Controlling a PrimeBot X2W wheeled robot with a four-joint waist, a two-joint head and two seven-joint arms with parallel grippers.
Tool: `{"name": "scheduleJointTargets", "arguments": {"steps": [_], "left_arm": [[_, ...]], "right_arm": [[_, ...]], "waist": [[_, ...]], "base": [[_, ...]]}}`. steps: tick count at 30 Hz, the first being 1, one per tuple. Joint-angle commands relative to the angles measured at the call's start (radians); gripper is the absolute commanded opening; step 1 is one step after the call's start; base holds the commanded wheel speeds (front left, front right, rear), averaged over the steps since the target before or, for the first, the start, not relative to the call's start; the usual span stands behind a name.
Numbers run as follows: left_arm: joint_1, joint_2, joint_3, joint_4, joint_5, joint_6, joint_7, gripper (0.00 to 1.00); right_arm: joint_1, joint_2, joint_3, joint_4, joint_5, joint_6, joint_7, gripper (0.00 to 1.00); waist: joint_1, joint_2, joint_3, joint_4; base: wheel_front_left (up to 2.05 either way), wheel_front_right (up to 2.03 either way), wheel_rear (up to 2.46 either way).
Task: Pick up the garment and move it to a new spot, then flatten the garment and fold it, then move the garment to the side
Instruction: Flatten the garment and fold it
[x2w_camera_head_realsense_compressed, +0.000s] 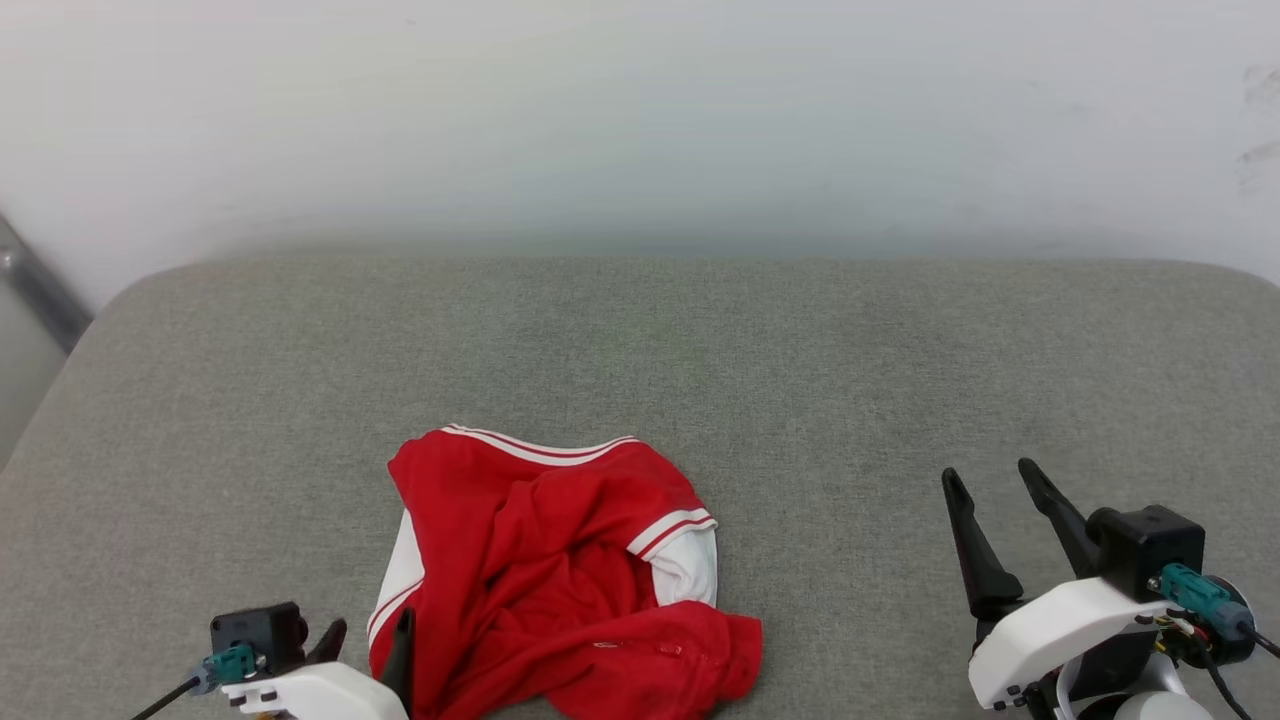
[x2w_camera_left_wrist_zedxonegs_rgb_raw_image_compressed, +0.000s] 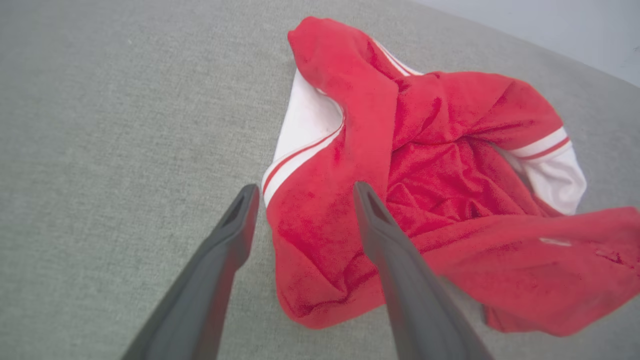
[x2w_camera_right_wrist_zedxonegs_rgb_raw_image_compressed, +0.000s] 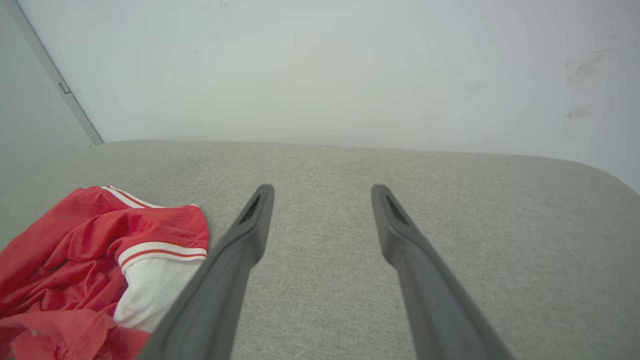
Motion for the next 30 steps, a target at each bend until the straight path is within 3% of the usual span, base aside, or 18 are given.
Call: {"name": "scheduleJointTargets", "arguments": {"steps": [1, 12, 22, 26, 30], "left_arm": [[-0.019, -0.009, 0.0, -0.006, 0.019, -0.002, -0.035, 1.0], [-0.172, -0.011, -0.043, -0.018, 0.179, -0.018, -0.294, 1.0], [-0.225, -0.016, -0.058, 0.014, 0.194, -0.023, -0.323, 1.0], [-0.256, -0.025, -0.064, 0.017, 0.197, -0.032, -0.34, 1.0], [-0.296, -0.044, -0.079, 0.03, 0.2, -0.043, -0.362, 1.0]], "right_arm": [[0.011, 0.0, 0.0, -0.007, -0.009, -0.001, 0.005, 1.0], [0.022, 0.0, -0.01, -0.032, -0.014, -0.001, 0.025, 1.0], [-0.016, 0.0, -0.028, -0.019, -0.022, -0.001, 0.069, 1.0], [-0.059, -0.01, -0.032, 0.018, 0.006, -0.001, 0.141, 1.0], [-0.119, -0.049, 0.044, 0.067, 0.067, -0.001, 0.31, 1.0]], "waist": [[0.0001, -0.0001, -0.005, -0.005], [0.0001, -0.0001, 0.001, -0.028], [0.0001, -0.0001, 0.041, -0.028], [0.0001, -0.0001, 0.08, 0.007], [0.0001, -0.0001, 0.125, 0.069]], "base": [[0.0, 0.0, 0.0], [0.0, 0.0, 0.0], [0.0, 0.0, 0.0], [0.0, 0.0, 0.0], [0.0, 0.0, 0.0]]}}
